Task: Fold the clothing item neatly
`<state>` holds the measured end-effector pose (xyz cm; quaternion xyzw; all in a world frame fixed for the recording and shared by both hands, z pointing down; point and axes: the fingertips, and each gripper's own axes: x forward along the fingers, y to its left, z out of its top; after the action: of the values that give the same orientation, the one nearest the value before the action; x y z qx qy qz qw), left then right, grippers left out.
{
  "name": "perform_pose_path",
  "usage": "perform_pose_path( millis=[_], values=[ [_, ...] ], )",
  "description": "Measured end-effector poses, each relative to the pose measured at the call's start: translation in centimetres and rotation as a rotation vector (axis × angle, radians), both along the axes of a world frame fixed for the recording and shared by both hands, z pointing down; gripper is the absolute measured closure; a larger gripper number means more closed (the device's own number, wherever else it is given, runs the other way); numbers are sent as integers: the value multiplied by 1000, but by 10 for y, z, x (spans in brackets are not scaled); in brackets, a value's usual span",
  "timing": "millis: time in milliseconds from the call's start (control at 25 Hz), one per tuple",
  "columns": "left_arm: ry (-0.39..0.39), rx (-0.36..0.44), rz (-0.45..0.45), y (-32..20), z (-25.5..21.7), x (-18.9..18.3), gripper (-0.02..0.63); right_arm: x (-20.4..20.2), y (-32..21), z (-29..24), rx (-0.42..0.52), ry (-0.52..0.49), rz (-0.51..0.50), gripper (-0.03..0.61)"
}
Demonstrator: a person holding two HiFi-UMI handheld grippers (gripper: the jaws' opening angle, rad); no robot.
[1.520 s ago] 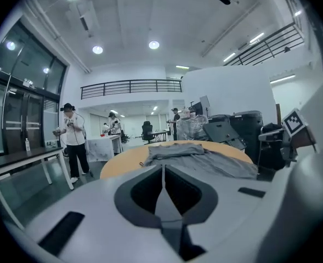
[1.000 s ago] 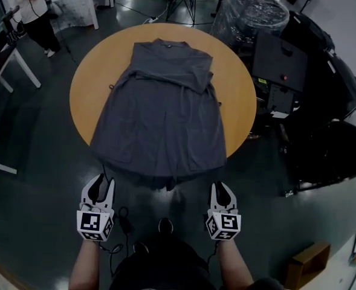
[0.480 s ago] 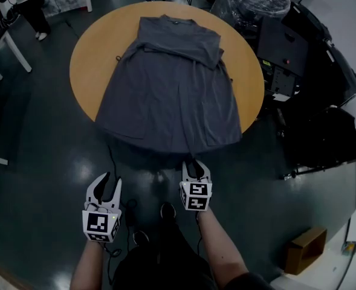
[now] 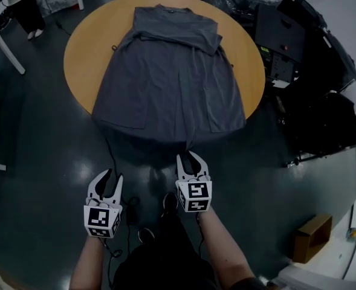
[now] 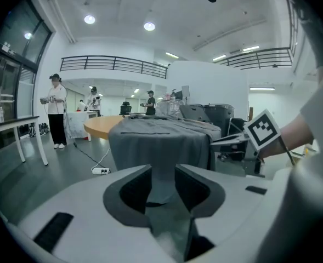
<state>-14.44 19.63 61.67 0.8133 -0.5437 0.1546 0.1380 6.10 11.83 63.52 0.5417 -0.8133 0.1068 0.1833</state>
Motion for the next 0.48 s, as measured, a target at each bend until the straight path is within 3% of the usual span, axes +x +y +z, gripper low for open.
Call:
perform_pose_path(
  millis=[120, 240, 400, 480],
  values=[
    [-24, -33, 1, -11, 33, -3, 492, 16, 6, 23, -23, -49, 24, 482],
    [-45, -32, -45, -28, 68, -11, 492, 54, 8, 66, -54, -23, 63, 480],
    [-114, 39, -70, -55, 105, -20, 492, 132, 3, 136, -128, 71, 152, 462],
    [-113, 63, -90, -70, 125, -26, 455, 161, -7, 164, -162, 86, 163, 415]
  ],
)
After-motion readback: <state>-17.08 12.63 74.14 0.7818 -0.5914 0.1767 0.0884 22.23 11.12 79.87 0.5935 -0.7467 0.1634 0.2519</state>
